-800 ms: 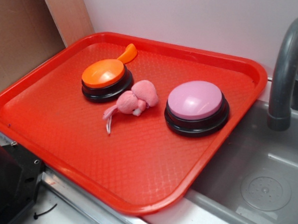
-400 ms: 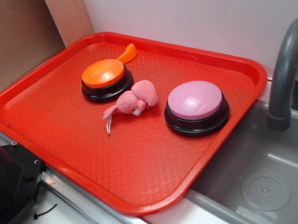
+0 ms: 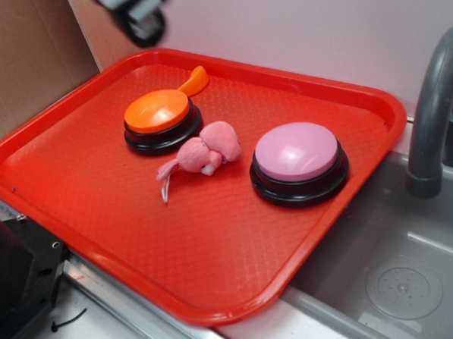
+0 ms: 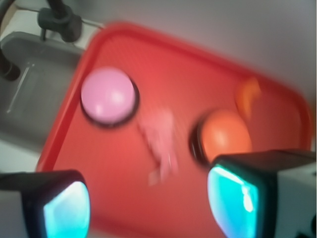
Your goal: Push the pink button.
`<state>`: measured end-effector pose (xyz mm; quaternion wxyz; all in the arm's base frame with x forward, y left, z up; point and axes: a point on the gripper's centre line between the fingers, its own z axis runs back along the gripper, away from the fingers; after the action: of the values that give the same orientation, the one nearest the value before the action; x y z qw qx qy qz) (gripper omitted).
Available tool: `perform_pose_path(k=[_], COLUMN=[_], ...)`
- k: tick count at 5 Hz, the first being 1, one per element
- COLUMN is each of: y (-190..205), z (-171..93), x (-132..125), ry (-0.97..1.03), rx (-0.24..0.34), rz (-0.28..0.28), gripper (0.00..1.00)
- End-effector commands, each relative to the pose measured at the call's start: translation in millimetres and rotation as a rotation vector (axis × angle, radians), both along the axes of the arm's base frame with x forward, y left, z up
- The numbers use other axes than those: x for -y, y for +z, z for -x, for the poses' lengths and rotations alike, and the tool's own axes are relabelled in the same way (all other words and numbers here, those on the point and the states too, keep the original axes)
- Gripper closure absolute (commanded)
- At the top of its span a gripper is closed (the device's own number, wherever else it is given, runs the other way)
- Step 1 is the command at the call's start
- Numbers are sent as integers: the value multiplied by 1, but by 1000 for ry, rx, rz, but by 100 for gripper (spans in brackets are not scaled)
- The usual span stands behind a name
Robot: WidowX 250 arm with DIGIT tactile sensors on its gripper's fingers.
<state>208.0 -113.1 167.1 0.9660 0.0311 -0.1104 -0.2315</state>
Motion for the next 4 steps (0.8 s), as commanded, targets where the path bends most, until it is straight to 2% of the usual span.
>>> perform_pose_path(k=[1, 2, 3, 4], y=[7, 7, -24, -52], z=[1, 1, -41, -51], x=[9, 9, 33, 40], ry=[-30, -30, -116, -72], rx=[42, 42, -50, -92], rz=[13, 13, -6, 17], gripper=[0, 0, 0, 0])
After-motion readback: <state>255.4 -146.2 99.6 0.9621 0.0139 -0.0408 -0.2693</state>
